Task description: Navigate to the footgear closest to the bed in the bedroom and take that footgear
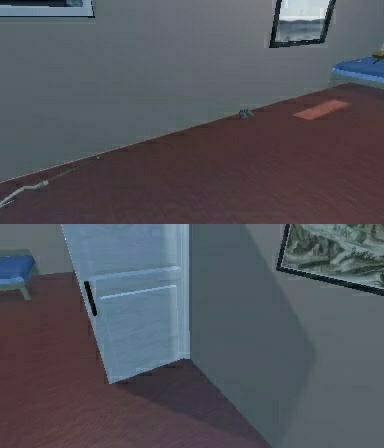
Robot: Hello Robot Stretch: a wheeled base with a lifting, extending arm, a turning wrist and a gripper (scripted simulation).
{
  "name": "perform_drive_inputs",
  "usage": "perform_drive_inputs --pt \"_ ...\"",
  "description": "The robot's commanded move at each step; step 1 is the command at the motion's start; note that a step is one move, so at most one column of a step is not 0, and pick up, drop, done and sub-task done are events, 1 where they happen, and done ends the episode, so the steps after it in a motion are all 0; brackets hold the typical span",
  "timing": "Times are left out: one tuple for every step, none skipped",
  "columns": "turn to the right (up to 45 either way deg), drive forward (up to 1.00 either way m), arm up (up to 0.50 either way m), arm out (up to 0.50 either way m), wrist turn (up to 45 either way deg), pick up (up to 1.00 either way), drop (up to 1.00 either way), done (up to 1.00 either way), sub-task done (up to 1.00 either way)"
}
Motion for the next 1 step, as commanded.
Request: perform_drive_inputs --pt "18.0 0.0 0.0 0.0 0.0 0.0 0.0 0.0 0.0"
